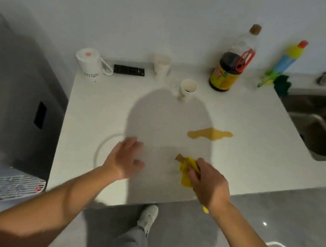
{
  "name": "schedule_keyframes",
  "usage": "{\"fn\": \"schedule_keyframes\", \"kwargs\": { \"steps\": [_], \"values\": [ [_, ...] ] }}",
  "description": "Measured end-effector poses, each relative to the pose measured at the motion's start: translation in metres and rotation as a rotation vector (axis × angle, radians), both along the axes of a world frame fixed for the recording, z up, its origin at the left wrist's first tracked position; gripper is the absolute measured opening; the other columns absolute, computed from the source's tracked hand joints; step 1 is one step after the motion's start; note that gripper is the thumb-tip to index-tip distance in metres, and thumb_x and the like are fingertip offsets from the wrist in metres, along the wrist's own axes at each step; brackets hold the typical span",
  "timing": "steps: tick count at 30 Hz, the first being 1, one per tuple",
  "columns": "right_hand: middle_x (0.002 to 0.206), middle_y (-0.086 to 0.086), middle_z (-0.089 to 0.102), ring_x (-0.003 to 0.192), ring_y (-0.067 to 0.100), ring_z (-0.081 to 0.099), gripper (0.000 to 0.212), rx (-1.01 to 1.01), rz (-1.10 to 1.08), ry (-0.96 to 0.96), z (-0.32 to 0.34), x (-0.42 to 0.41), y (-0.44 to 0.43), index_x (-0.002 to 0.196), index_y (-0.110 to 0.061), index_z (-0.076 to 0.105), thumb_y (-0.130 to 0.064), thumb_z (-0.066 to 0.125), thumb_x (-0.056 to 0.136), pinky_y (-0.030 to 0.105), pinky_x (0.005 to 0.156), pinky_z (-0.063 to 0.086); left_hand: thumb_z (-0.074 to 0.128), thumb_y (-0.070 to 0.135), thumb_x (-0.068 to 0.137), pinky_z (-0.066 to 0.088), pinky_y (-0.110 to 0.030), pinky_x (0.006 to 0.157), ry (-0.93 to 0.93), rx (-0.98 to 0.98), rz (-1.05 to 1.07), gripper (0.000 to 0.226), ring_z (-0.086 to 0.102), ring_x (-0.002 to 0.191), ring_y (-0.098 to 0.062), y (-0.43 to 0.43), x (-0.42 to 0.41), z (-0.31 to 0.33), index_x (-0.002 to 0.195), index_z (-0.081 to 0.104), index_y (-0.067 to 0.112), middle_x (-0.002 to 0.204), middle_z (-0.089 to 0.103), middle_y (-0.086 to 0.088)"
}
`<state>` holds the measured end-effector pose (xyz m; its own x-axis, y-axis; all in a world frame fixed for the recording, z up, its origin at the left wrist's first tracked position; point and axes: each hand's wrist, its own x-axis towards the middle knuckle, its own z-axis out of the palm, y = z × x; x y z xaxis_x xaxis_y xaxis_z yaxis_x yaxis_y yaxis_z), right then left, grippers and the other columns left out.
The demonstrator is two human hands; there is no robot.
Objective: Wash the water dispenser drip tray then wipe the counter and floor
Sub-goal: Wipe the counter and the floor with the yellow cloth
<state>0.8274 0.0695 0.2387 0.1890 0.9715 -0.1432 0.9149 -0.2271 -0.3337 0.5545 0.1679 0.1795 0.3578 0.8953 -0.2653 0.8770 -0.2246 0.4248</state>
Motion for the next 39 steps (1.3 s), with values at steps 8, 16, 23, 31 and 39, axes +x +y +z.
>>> {"fn": "schedule_keyframes", "kwargs": {
  "steps": [8,16,23,31,39],
  "values": [
    [0.091,0.000,0.068,0.085,0.030,0.068,0.023,-0.052,0.021,-0.223,0.006,0.136,0.056,0.096,-0.027,0.054,-0.049,0.053,0.100,0.035,0.062,0.044,0.054,0.074,0.079,0.005,-0.048,0.128,0.068,0.087,-0.090,0.098,0.013,0.157,-0.035,0.073,0.106,-0.025,0.158,0.034,0.020,0.170,0.021,-0.013],
    [0.087,0.015,0.067,0.077,0.042,0.066,0.030,-0.094,0.111,-0.366,-0.015,0.240,0.125,0.105,-0.009,0.068,-0.038,0.065,0.097,0.046,0.065,0.053,0.039,0.083,0.086,0.013,-0.059,0.125,0.162,0.173,-0.154,0.103,0.015,0.156,-0.041,0.082,0.114,-0.050,0.162,0.027,0.016,0.170,0.020,-0.017],
    [0.108,0.017,0.067,0.110,0.044,0.063,0.039,-0.102,-0.021,-0.321,-0.075,0.249,0.133,0.117,-0.009,0.065,-0.042,0.059,0.097,0.051,0.083,0.048,0.047,0.081,0.083,0.010,-0.055,0.127,0.170,0.210,-0.110,0.103,0.017,0.156,-0.038,0.082,0.117,-0.056,0.163,0.026,0.020,0.170,0.023,-0.016],
    [0.154,0.022,0.044,0.140,0.042,0.043,0.083,0.007,0.308,-0.325,-0.102,0.288,0.166,0.156,-0.007,0.040,-0.057,0.046,0.090,0.065,0.123,0.017,0.049,0.082,0.083,0.018,-0.061,0.124,0.157,0.268,-0.109,0.103,0.023,0.155,-0.042,0.083,0.119,-0.054,0.159,0.037,0.014,0.167,0.029,-0.018],
    [0.170,0.021,0.021,0.157,0.042,0.018,0.079,0.033,0.641,-0.277,-0.116,0.275,0.204,0.162,-0.008,0.025,-0.055,0.036,0.099,0.064,0.123,0.017,0.053,0.084,0.078,0.017,-0.060,0.125,0.194,0.230,-0.105,0.108,0.019,0.156,-0.042,0.087,0.120,-0.053,0.162,0.026,0.022,0.169,0.024,-0.017]
  ]
}}
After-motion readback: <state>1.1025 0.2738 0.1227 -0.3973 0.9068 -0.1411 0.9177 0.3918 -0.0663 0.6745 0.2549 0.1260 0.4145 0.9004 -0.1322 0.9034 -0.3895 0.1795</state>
